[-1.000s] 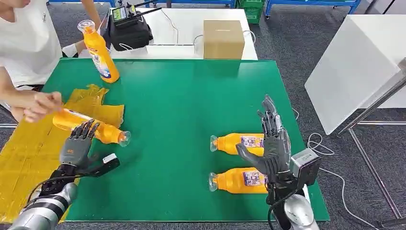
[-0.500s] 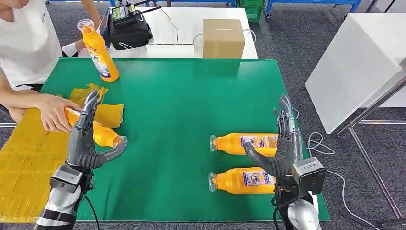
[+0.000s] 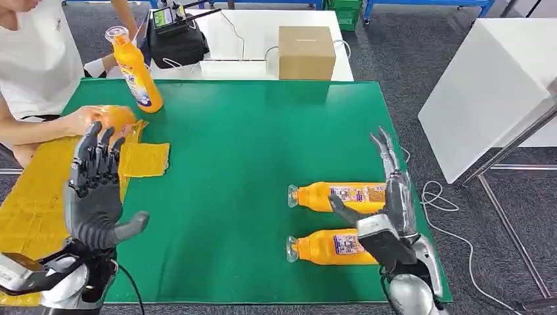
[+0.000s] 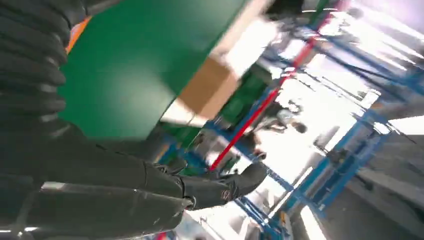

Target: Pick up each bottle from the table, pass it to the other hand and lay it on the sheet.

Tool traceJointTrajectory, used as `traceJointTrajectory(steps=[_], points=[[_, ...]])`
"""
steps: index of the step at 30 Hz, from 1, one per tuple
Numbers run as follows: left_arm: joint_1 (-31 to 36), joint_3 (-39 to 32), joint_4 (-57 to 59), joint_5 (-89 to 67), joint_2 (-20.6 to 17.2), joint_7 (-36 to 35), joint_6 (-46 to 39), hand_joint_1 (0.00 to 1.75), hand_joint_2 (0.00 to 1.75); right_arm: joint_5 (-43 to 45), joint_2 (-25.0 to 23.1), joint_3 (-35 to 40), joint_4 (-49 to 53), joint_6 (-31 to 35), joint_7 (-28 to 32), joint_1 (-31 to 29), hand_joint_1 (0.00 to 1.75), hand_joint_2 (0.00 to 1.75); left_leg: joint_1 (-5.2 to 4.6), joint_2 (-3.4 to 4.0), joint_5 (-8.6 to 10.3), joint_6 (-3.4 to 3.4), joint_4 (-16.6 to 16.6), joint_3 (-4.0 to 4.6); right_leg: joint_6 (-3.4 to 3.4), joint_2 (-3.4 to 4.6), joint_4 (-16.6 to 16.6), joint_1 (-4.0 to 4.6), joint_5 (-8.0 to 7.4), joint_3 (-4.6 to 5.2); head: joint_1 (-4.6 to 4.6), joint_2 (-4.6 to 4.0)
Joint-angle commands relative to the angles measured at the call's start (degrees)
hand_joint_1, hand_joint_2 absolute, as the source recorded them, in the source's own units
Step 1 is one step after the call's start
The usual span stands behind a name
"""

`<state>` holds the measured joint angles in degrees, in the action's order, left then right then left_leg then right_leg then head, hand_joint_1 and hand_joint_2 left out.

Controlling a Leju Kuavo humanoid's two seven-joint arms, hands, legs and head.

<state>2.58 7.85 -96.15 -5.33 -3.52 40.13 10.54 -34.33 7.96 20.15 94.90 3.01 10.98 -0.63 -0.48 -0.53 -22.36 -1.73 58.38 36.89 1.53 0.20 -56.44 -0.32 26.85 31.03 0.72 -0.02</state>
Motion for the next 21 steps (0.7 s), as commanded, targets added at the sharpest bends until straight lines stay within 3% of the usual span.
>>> traceJointTrajectory(steps=[1, 9, 21], points=[[0.4, 2.0, 3.1, 1.9, 6.7, -0.7, 6.4, 0.00, 1.75, -12.3, 17.8, 8.4, -18.3, -12.2, -6.6, -20.2, 0.00, 1.75, -0.10, 0.22, 0.01, -0.01, 0.0, -0.13, 0.11, 0.19, 0.1, -0.11, -0.11, -0.11, 0.00, 0.00], [2.7, 1.7, 8.4, 2.9, 6.6, -1.9, 6.4, 0.00, 1.75, -10.2, 19.0, 13.4, -24.2, -14.9, -6.6, -25.1, 0.00, 1.75, -0.15, 0.06, 0.23, -0.15, -0.1, -0.22, 0.31, -0.01, 0.1, -0.15, -0.27, -0.23, 0.00, 0.00], [5.8, 1.6, 11.8, 3.9, 7.6, -1.9, 7.6, 0.00, 1.75, -6.1, 17.4, 15.7, -31.7, -15.7, -4.5, -26.6, 0.00, 1.75, -0.14, 0.01, 0.24, -0.23, -0.1, -0.18, 0.33, -0.09, 0.1, -0.12, -0.26, -0.25, 0.00, 0.00]])
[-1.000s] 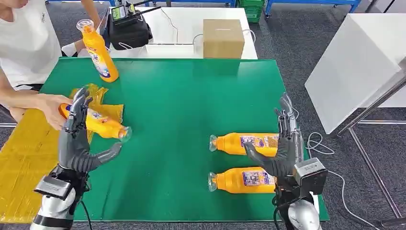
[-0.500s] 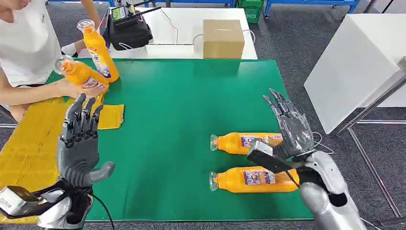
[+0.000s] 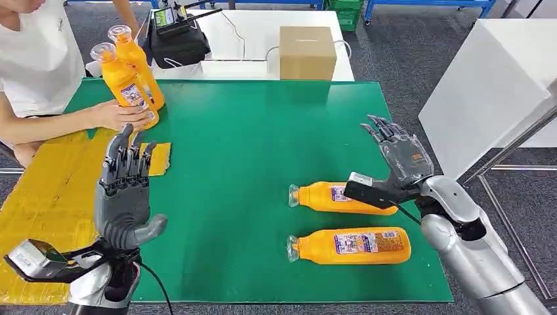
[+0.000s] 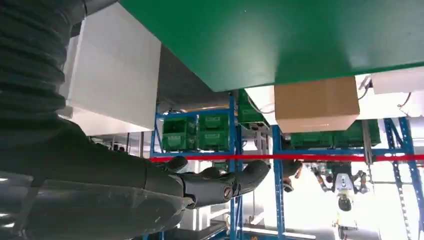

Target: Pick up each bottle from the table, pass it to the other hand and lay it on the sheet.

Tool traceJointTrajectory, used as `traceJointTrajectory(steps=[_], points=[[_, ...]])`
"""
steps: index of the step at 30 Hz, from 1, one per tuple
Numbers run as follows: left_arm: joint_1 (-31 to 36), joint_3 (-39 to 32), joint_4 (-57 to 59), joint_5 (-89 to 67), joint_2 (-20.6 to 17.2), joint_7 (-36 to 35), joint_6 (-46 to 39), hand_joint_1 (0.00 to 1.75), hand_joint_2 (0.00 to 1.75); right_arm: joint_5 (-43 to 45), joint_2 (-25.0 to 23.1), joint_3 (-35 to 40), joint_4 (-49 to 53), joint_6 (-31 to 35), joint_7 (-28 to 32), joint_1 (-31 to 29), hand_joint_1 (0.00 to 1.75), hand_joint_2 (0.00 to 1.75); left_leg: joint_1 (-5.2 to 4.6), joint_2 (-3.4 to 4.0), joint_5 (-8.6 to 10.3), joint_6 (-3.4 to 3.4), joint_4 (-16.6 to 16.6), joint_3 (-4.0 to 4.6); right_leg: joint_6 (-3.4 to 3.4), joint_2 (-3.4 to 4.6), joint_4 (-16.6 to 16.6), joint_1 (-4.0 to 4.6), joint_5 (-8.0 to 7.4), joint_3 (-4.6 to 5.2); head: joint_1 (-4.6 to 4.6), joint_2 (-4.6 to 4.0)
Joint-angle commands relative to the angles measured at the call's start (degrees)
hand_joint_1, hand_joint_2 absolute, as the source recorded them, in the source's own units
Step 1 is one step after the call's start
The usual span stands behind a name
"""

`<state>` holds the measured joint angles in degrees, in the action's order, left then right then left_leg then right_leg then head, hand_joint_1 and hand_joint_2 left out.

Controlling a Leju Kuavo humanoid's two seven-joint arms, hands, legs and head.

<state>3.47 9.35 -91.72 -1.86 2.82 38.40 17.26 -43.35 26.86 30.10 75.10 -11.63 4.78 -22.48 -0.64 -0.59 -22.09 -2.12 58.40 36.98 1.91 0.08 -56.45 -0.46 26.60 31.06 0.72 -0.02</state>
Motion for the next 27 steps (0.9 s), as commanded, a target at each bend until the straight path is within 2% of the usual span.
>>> traceJointTrajectory(steps=[1, 7, 10, 12, 27], points=[[5.2, 0.4, 7.5, 0.5, 1.3, -0.1, 1.0, 0.00, 1.75, 3.3, -1.7, 5.9, -12.7, -1.0, 2.1, -4.8, 0.00, 1.75, 0.03, 0.08, -0.03, 0.17, -0.1, -0.27, -0.06, 0.03, 0.1, 0.03, -0.01, -0.28, -0.02, 0.00], [6.2, 0.8, 8.6, 1.5, 1.7, -0.6, 0.5, 0.00, 1.75, 4.2, -3.4, 8.6, -15.7, -0.2, 3.4, -2.8, 0.00, 1.75, 0.02, 0.04, -0.02, 0.09, -0.1, -0.14, -0.03, 0.02, 0.1, 0.02, -0.01, -0.17, -0.02, 0.00], [6.2, 0.6, 8.9, 1.8, 1.6, -0.6, 0.4, 0.00, 1.75, 4.6, -3.0, 10.0, -14.7, -0.1, 3.9, -1.2, 0.00, 1.75, 0.06, 0.03, -0.04, 0.20, -0.2, -0.33, -0.09, -0.02, 0.2, 0.06, 0.00, -0.38, -0.04, 0.00], [6.2, 0.6, 9.1, 1.8, 1.6, -0.6, 0.4, 0.00, 1.75, 4.6, -2.7, 10.1, -14.6, -0.1, 3.9, -0.8, 0.00, 1.75, 0.04, -0.02, -0.03, 0.11, -0.1, -0.14, -0.04, -0.04, 0.1, 0.04, 0.01, -0.19, -0.02, 0.00], [8.7, 1.0, 13.5, 2.1, 1.9, -1.0, -0.5, 0.00, 1.75, 5.7, -3.2, 11.1, -20.6, 0.4, 4.4, -1.0, 0.00, 1.75, 0.03, 0.02, -0.03, 0.15, -0.1, -0.18, -0.04, -0.04, 0.1, 0.02, 0.01, -0.19, -0.02, 0.00]])
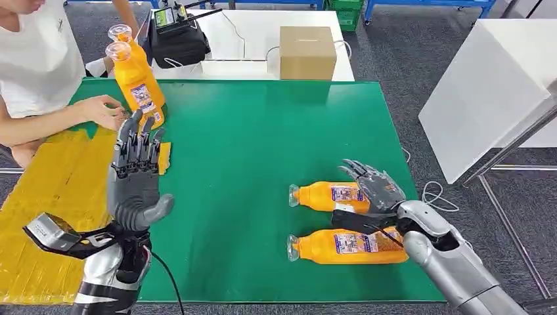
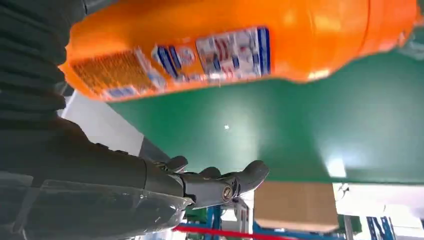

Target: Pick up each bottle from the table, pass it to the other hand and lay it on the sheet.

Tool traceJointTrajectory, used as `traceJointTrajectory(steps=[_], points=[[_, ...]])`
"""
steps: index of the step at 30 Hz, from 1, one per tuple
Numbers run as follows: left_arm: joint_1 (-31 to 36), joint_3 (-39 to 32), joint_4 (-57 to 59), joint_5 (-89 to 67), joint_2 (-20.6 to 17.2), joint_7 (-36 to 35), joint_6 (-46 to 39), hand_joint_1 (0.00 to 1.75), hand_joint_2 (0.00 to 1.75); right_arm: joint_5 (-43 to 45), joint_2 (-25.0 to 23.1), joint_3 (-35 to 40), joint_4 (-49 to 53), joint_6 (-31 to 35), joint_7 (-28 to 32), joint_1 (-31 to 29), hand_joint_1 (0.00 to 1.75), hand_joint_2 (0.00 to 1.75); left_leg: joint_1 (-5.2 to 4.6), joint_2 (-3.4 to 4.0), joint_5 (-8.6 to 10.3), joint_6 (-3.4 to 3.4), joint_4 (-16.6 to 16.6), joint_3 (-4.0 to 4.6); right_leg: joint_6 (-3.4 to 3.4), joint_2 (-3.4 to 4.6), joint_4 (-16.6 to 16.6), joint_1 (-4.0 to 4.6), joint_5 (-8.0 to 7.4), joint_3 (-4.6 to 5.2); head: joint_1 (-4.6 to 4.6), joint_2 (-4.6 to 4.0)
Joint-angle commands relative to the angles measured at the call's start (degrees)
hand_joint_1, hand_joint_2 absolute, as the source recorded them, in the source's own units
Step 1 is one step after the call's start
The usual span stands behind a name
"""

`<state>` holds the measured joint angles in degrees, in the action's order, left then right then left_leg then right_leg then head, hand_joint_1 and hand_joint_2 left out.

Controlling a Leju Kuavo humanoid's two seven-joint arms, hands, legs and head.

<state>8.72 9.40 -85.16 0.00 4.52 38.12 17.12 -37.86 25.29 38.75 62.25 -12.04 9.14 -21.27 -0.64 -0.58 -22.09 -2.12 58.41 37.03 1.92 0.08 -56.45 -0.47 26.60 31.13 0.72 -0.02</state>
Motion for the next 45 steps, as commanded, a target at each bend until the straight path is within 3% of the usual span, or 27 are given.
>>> traceJointTrajectory(steps=[1, 7, 12, 21, 33, 34, 35, 36, 37, 45], points=[[3.5, 0.9, 7.0, 0.3, 0.2, -0.7, -0.4, 0.00, 1.75, 0.2, -1.7, 2.5, -7.7, 0.8, 0.1, -2.2, 0.00, 1.75, 0.02, 0.00, -0.03, 0.12, -0.1, -0.19, -0.04, -0.04, 0.1, 0.01, 0.02, -0.21, 0.00, 0.00], [3.5, 0.9, 7.0, 0.3, 0.2, -0.7, -0.4, 0.00, 1.75, 0.2, -1.7, 2.5, -7.7, 0.8, 0.1, -2.2, 0.00, 1.75, 0.01, 0.05, -0.06, 0.17, -0.1, -0.21, -0.07, 0.02, 0.1, 0.01, 0.03, -0.23, 0.00, 0.00], [3.4, 0.8, 7.2, 0.5, 0.6, -1.0, -0.6, 0.00, 1.75, -3.8, -4.3, 1.9, -14.5, 3.5, -4.8, -3.7, 0.00, 1.75, 0.03, 0.08, -0.06, 0.22, -0.1, -0.30, -0.09, 0.04, 0.1, 0.03, 0.02, -0.32, -0.02, 0.00], [4.6, 1.4, 8.2, 0.5, 0.9, -1.2, -0.5, 0.00, 1.75, -4.6, -6.8, 0.5, -21.7, 4.3, -4.5, -5.8, 0.00, 1.75, 0.00, 0.05, -0.03, 0.14, -0.1, -0.18, -0.04, 0.01, 0.1, 0.00, 0.01, -0.20, 0.00, 0.00], [7.7, 3.4, 10.5, 1.6, 1.2, -1.3, 0.0, 0.00, 1.75, -9.5, -8.1, 4.4, -33.1, 0.0, -3.0, -11.5, 0.00, 1.75, 0.02, 0.06, -0.02, 0.17, -0.1, -0.20, -0.06, 0.02, 0.1, 0.02, 0.00, -0.23, -0.02, 0.00], [7.7, 3.5, 10.4, 1.8, 1.2, -1.2, 0.1, 0.00, 1.75, -9.5, -8.1, 4.3, -33.4, 0.0, -2.9, -11.6, 0.05, 1.75, 0.02, 0.03, -0.01, 0.12, 0.0, -0.17, -0.04, 0.00, 0.1, 0.02, 0.00, -0.20, -0.02, 0.00], [7.7, 3.7, 10.1, 1.9, 1.1, -1.1, 0.3, 0.00, 1.75, -9.7, -8.0, 4.4, -33.7, -0.2, -2.8, -11.6, 0.49, 1.75, 0.03, 0.06, -0.03, 0.17, -0.1, -0.26, -0.05, 0.01, 0.1, 0.03, 0.00, -0.28, -0.02, 0.00], [7.9, 4.0, 10.0, 2.1, 1.1, -1.1, 0.7, 0.00, 1.75, -9.9, -7.9, 4.6, -34.1, -0.3, -2.6, -11.7, 1.52, 1.75, 0.02, 0.03, -0.02, 0.19, -0.1, -0.29, -0.06, -0.02, 0.1, 0.02, 0.00, -0.31, 0.00, 0.00], [7.9, 4.4, 9.7, 2.8, 1.1, -1.2, 1.5, 0.00, 1.75, -10.3, -7.9, 4.8, -34.5, -0.1, -2.4, -11.7, 1.73, 1.75, 0.03, 0.00, -0.01, 0.14, -0.1, -0.25, -0.04, -0.04, 0.1, 0.03, 0.00, -0.28, -0.02, 0.00], [7.3, 5.4, 8.0, 3.0, 0.8, -1.5, 1.8, 0.00, 1.75, -10.2, -9.1, 3.8, -34.7, 1.5, -2.8, -11.2, 1.75, 1.75, 0.04, 0.02, -0.03, 0.18, -0.1, -0.35, -0.06, -0.02, 0.1, 0.03, 0.00, -0.40, 0.00, 0.00]])
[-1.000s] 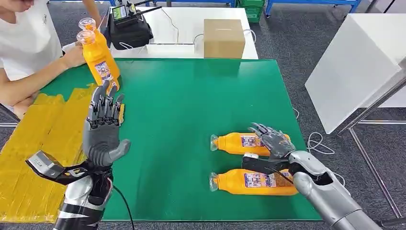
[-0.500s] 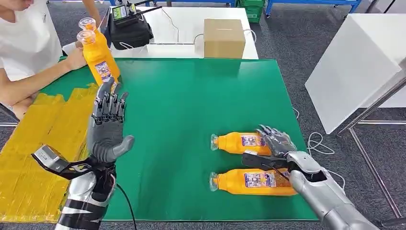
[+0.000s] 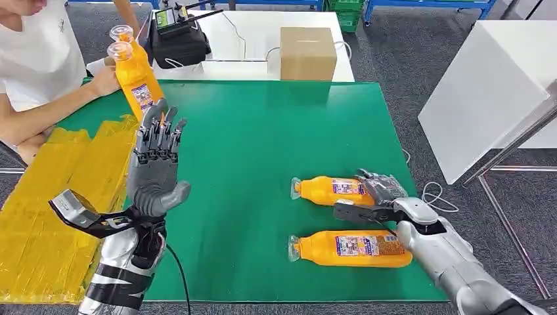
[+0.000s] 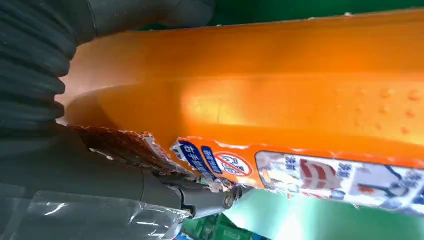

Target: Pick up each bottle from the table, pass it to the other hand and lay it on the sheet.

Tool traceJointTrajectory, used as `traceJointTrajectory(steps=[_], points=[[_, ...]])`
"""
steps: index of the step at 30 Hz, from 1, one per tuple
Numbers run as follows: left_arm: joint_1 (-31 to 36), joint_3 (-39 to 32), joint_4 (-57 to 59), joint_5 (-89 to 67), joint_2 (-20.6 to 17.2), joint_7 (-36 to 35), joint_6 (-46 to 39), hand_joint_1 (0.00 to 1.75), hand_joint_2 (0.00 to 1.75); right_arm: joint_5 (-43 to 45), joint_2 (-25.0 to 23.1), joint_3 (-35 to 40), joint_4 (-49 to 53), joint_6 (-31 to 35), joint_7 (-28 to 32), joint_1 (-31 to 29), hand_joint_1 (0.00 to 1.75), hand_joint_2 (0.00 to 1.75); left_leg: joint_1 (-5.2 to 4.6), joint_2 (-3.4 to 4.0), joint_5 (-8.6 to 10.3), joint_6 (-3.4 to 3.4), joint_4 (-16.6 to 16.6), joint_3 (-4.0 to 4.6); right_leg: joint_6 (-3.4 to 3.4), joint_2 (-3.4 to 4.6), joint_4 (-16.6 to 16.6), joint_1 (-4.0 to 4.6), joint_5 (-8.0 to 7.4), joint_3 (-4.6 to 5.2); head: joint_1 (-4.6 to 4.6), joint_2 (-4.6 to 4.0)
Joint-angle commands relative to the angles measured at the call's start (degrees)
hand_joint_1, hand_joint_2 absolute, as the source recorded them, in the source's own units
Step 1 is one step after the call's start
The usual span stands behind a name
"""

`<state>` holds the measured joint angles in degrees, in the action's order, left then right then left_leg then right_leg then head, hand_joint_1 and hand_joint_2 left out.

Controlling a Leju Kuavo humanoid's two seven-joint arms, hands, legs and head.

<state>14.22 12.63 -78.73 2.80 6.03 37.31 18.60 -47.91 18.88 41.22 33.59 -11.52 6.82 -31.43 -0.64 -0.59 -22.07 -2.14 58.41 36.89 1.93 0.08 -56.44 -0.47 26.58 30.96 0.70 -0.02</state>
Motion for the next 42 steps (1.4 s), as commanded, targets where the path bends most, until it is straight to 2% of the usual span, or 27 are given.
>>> traceJointTrajectory(steps=[1, 7, 10, 12, 14, 16, 18, 21, 22, 23, 24, 26, 28, 32, 36, 39, 42], points=[[1.8, 2.2, 1.5, 0.2, -0.7, -0.6, 0.3, 0.00, 1.75, -0.1, -2.7, 1.3, -6.1, 0.9, -0.5, -1.1, 1.75, 1.75, 0.04, 0.02, -0.04, 0.14, 0.0, -0.15, -0.06, -0.02, 0.1, 0.03, 0.02, -0.16, 0.02, 0.00], [1.6, 2.1, 1.5, 0.2, -0.8, -0.9, 0.3, 0.00, 1.75, -0.2, -3.1, 0.3, -5.9, 2.2, -1.1, -1.1, 1.75, 1.75, 0.05, 0.02, -0.05, 0.18, -0.1, -0.20, -0.07, -0.03, 0.1, 0.04, 0.03, -0.21, 0.02, 0.00], [0.6, 1.6, 1.0, -0.1, -1.1, -2.1, 0.4, 0.00, 1.75, 0.5, -4.8, -3.6, -4.0, 7.9, -2.6, -0.5, 1.75, 1.75, 0.04, 0.06, -0.05, 0.17, -0.1, -0.22, -0.07, 0.01, 0.1, 0.04, 0.02, -0.21, 0.02, 0.00], [0.0, 2.7, 1.3, -1.0, -3.2, -6.3, 3.1, 0.00, 1.75, 3.2, -6.0, -10.4, 2.3, 14.4, -3.3, 1.9, 1.75, 1.75, 0.04, 0.14, -0.06, 0.19, -0.1, -0.24, -0.07, 0.08, 0.1, 0.04, 0.01, -0.21, 0.00, 0.00], [0.7, 5.4, 3.7, -5.9, -6.3, -11.6, 2.1, 0.00, 1.75, 5.5, -7.7, -17.6, 11.5, 18.8, -3.5, 5.3, 1.75, 1.75, 0.03, 0.23, -0.05, 0.14, -0.1, -0.17, -0.06, 0.19, 0.1, 0.05, -0.02, -0.13, 0.02, 0.00], [1.6, 7.8, 6.1, -10.7, -7.7, -13.1, -0.4, 0.00, 1.75, 9.2, -11.0, -25.9, 24.4, 22.7, -1.9, 10.3, 1.75, 1.75, -0.01, 0.18, -0.05, 0.16, -0.1, -0.08, -0.07, 0.15, 0.0, 0.03, 0.00, -0.07, -0.02, 0.00], [2.2, 9.7, 7.1, -11.3, -8.2, -13.6, -0.1, 0.00, 1.75, 12.3, -14.1, -31.0, 32.0, 25.4, -0.1, 13.1, 1.75, 1.75, 0.03, 0.28, -0.11, 0.24, -0.1, -0.14, -0.11, 0.26, 0.0, 0.06, 0.02, -0.10, -0.02, 0.00], [2.6, 10.9, 7.2, -11.9, -8.0, -14.3, -0.6, 0.00, 1.75, 14.3, -15.4, -33.2, 35.4, 26.4, 0.9, 14.6, 1.75, 1.75, 0.02, -0.01, -0.04, 0.16, 0.0, 0.06, -0.08, -0.03, -0.1, 0.05, 0.06, 0.03, 0.04, 0.00], [3.1, 11.9, 7.2, -12.3, -8.3, -15.2, -0.6, 0.00, 1.75, 19.3, -17.4, -36.2, 37.0, 27.9, 3.8, 15.6, 1.75, 1.75, 0.07, 0.12, -0.12, 0.24, 0.0, -0.06, -0.12, 0.09, 0.0, 0.08, 0.10, -0.05, -0.04, 0.00], [3.6, 12.7, 7.8, -12.3, -8.4, -15.7, -0.4, 0.00, 1.75, 22.1, -18.4, -37.6, 37.4, 28.4, 5.5, 15.9, 1.75, 1.75, 0.04, -0.10, -0.01, 0.13, 0.0, 0.12, -0.05, -0.10, 0.0, 0.05, 0.06, 0.09, -0.04, 0.00], [4.1, 13.2, 8.2, -12.2, -8.5, -16.1, -0.4, 0.00, 1.75, 23.8, -19.0, -38.2, 37.8, 28.2, 6.7, 16.1, 1.75, 1.75, 0.08, 0.04, -0.08, 0.18, 0.0, 0.02, -0.08, 0.02, 0.0, 0.08, 0.08, 0.05, 0.00, 0.00], [6.1, 14.8, 10.5, -11.9, -8.7, -17.5, -0.5, 0.00, 1.75, 32.4, -21.6, -40.2, 39.4, 25.5, 9.7, 17.0, 1.75, 1.75, 0.08, -0.15, -0.02, 0.16, 0.0, 0.11, -0.07, -0.14, 0.0, 0.07, 0.08, 0.08, 0.00, 0.00], [7.8, 15.7, 12.1, -11.4, -8.5, -18.2, -0.3, 0.00, 1.75, 36.3, -22.9, -39.4, 39.0, 23.1, 10.9, 17.2, 1.75, 1.75, 0.06, -0.13, -0.02, 0.16, 0.0, 0.13, -0.08, -0.09, 0.0, 0.04, 0.07, 0.12, -0.02, 0.00], [9.0, 16.9, 12.8, -10.2, -8.5, -18.5, -0.3, 0.00, 1.75, 38.2, -24.3, -34.3, 35.1, 20.1, 11.8, 15.9, 1.75, 1.75, 0.09, 0.04, -0.01, 0.15, 0.0, 0.14, -0.08, -0.01, 0.0, 0.08, 0.02, 0.14, 0.00, 0.00], [9.8, 17.4, 13.1, -8.0, -8.4, -19.2, 0.3, 0.00, 1.75, 37.0, -26.8, -25.7, 28.3, 17.5, 11.6, 13.1, 1.75, 1.75, 0.11, 0.22, -0.03, 0.24, 0.0, 0.02, -0.11, 0.14, 0.0, 0.09, 0.01, 0.07, 0.02, 0.00], [9.9, 17.5, 13.1, -7.9, -8.4, -19.3, 0.3, 0.00, 1.75, 36.7, -27.1, -25.2, 27.7, 18.1, 11.6, 12.8, 1.75, 1.75, 0.11, 0.27, -0.06, 0.25, 0.0, 0.00, -0.11, 0.20, 0.0, 0.10, 0.02, 0.04, 0.02, 0.00], [10.4, 16.6, 13.8, -3.9, -8.1, -20.0, 2.1, 0.00, 1.75, 36.1, -28.0, -19.3, 25.1, 13.9, 11.7, 11.9, 1.75, 1.75, 0.11, 0.16, -0.04, 0.24, -0.1, -0.02, -0.10, 0.08, 0.0, 0.10, 0.05, 0.00, 0.00, 0.00]])
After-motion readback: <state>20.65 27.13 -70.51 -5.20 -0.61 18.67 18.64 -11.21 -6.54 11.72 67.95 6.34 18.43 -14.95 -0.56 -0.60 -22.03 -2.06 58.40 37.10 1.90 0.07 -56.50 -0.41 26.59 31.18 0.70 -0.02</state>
